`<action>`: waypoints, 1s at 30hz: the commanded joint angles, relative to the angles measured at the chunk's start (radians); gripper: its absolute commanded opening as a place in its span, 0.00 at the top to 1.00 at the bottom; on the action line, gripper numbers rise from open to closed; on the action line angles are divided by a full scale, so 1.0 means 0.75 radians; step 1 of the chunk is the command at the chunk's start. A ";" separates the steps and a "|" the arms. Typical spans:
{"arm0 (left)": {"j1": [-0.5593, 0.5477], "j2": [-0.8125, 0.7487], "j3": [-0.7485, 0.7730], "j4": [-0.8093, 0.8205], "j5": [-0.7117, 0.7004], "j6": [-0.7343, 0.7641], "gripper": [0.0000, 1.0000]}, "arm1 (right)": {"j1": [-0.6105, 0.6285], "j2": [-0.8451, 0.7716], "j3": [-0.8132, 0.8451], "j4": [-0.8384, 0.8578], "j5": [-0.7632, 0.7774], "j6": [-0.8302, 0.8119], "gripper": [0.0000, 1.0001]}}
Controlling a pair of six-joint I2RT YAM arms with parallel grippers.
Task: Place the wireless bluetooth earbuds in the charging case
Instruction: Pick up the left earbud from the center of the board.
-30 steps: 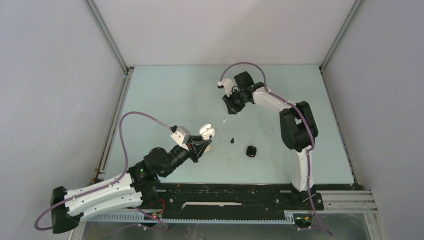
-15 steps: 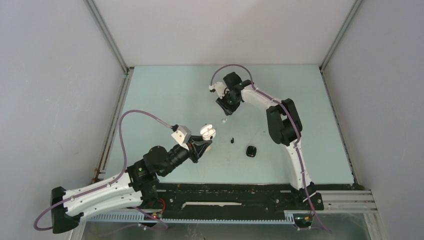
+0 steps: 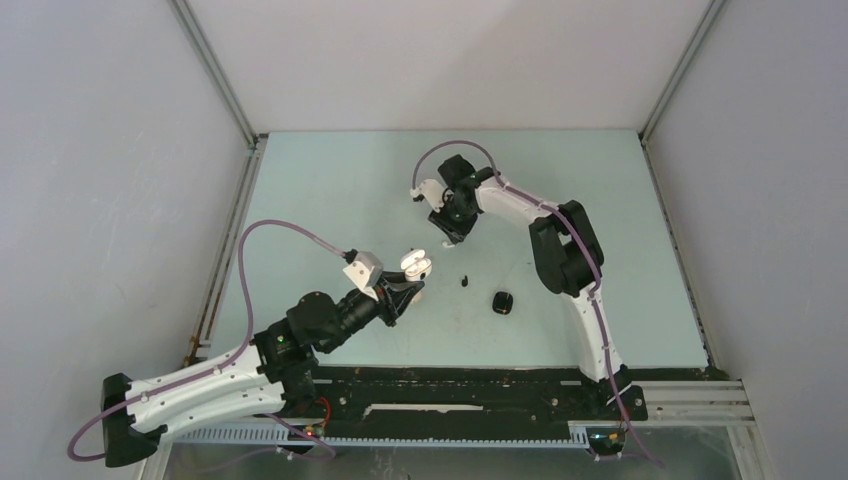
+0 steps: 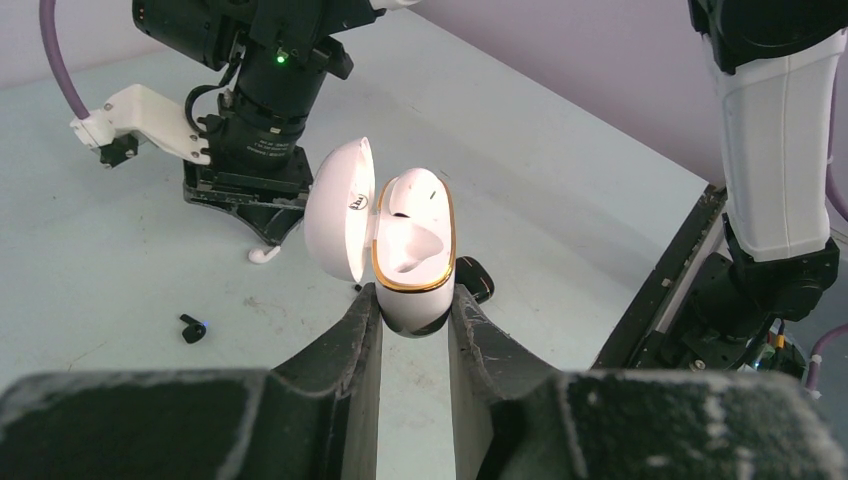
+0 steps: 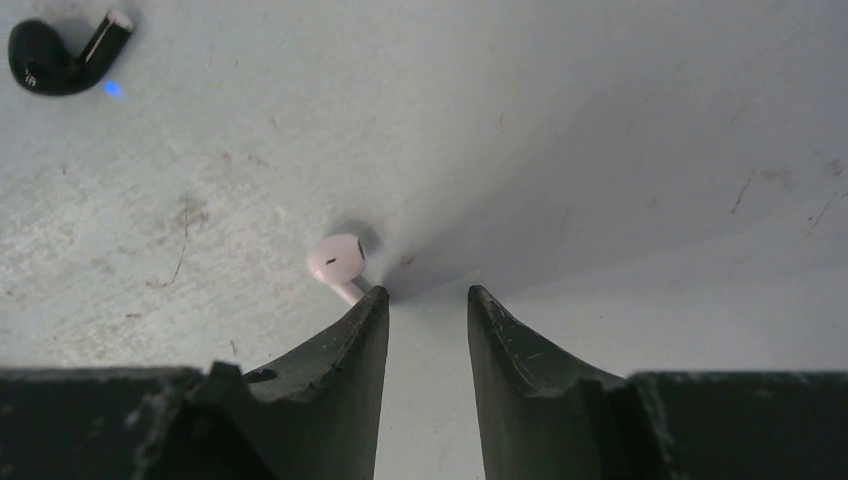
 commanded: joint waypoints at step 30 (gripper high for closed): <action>0.004 -0.067 -0.011 0.014 0.010 -0.045 1.00 | 0.066 0.087 0.099 -0.107 -0.094 0.005 0.61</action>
